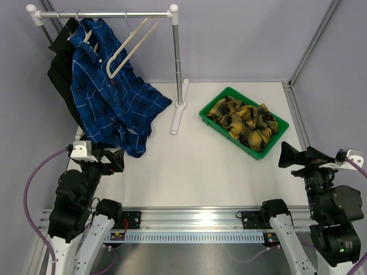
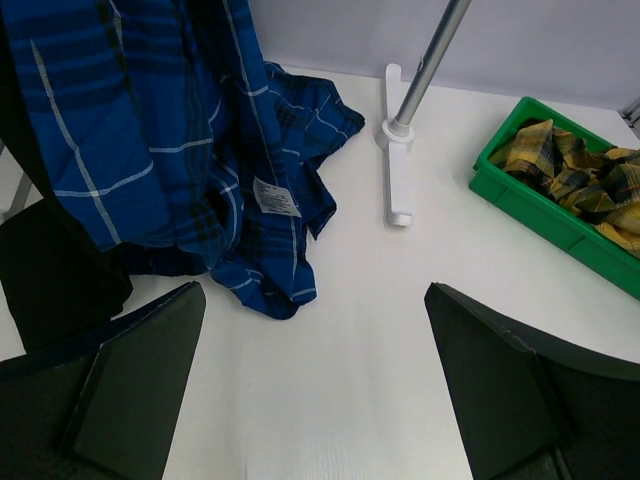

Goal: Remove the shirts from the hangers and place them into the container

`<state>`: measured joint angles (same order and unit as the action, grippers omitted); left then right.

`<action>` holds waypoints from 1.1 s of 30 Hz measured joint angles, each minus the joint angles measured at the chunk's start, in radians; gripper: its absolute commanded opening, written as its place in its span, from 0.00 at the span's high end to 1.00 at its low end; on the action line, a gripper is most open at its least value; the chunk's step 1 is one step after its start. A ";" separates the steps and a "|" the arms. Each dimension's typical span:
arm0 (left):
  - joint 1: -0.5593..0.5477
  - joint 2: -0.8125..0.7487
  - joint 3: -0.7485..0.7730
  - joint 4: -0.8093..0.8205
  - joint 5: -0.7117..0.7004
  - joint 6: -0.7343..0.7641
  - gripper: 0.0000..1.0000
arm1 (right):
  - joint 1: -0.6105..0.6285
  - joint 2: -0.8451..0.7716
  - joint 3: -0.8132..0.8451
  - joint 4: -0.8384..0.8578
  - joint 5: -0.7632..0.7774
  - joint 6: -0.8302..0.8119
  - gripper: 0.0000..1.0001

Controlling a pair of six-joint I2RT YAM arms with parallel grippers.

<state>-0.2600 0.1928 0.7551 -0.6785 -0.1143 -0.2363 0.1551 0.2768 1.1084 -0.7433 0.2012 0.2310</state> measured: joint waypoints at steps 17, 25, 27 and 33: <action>0.000 -0.018 0.015 -0.027 -0.021 0.000 0.01 | 0.000 -0.172 -0.133 -0.016 -0.004 -0.003 0.01; 0.000 -0.018 0.014 -0.027 -0.021 0.000 0.01 | 0.000 -0.194 -0.150 -0.004 -0.010 -0.006 0.00; 0.000 -0.018 0.015 -0.027 -0.021 0.000 0.01 | 0.000 -0.195 -0.151 -0.001 -0.011 -0.007 0.01; 0.000 -0.018 0.014 -0.027 -0.021 0.000 0.01 | 0.000 -0.195 -0.155 -0.001 -0.012 -0.007 0.00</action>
<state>-0.2600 0.1753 0.7696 -0.7052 -0.1356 -0.2367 0.1551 0.0822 0.9535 -0.7441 0.1894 0.2237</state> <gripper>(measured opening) 0.988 0.993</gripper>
